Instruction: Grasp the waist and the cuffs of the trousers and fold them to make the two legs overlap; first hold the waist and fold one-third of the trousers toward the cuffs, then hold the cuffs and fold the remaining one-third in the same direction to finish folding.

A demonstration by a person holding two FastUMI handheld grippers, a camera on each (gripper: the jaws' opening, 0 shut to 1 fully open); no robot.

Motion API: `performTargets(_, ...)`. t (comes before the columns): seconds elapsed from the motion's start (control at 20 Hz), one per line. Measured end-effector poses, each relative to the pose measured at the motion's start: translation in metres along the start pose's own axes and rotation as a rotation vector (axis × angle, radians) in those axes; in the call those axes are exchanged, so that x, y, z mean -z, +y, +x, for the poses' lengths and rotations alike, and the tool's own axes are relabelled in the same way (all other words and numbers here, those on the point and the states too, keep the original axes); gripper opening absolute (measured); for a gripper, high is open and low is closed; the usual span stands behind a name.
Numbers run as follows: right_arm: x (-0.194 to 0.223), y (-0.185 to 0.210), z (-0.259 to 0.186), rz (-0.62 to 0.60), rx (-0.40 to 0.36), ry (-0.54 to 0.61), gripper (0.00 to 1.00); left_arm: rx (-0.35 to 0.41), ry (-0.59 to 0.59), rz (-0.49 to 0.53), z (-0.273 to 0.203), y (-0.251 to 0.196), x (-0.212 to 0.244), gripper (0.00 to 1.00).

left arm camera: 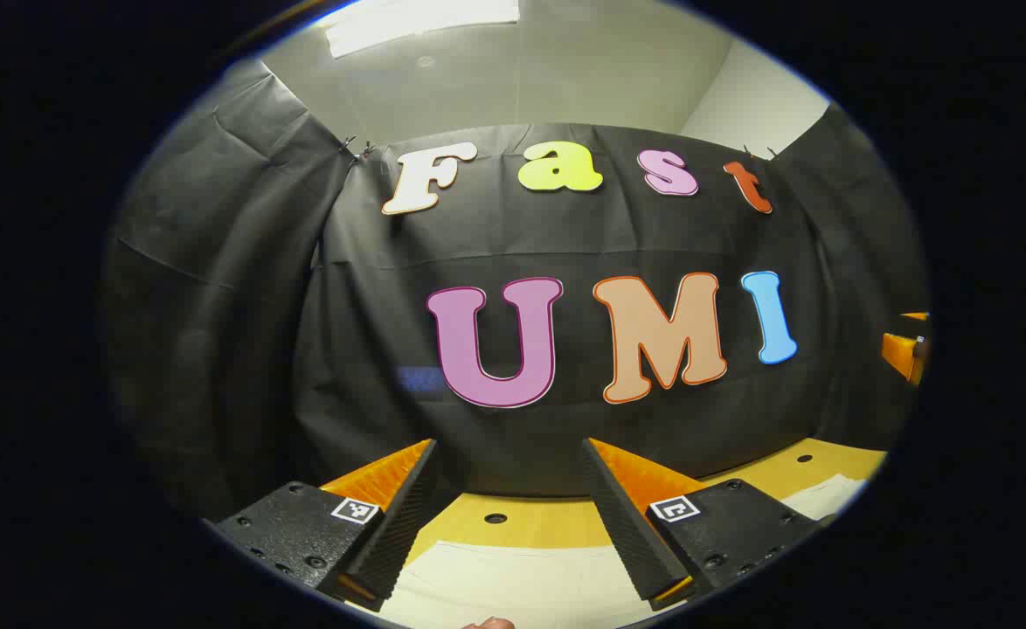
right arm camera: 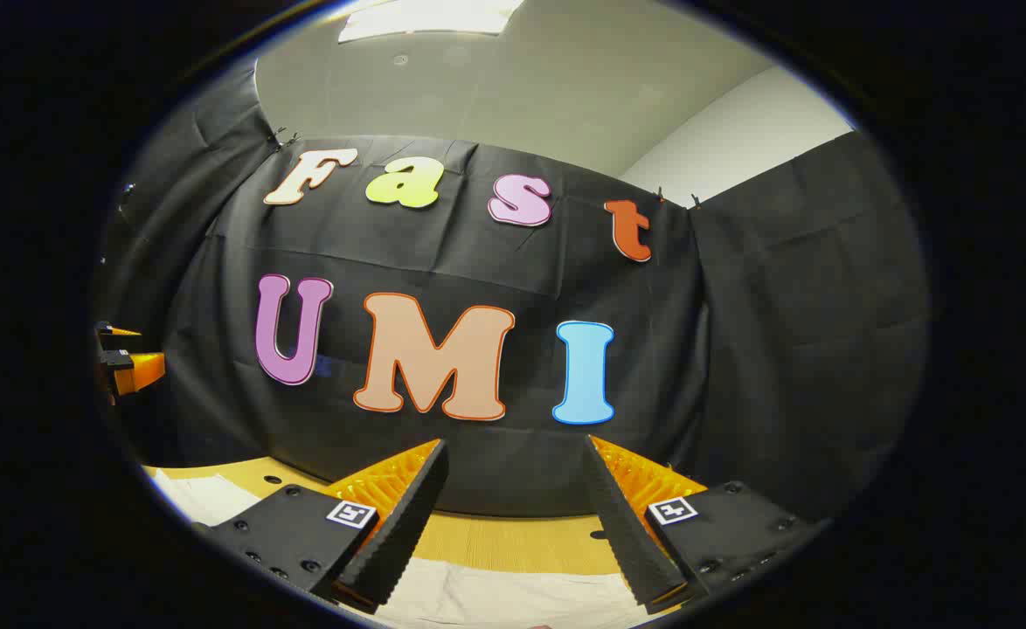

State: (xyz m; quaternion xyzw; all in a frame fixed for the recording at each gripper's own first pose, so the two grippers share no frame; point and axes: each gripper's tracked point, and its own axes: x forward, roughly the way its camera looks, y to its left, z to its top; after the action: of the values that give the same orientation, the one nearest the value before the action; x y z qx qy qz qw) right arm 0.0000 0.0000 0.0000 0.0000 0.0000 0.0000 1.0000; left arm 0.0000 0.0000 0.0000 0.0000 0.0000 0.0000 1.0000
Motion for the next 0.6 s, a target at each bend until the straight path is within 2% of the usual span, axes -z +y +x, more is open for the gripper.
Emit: performTargets(0.6, 0.0043, -0.0002, -0.0043, 0.014, 0.007, 0.014, 0.97, -0.01, 0.016, 0.011, -0.0063, 0.0049, 0.0074, 0.96)
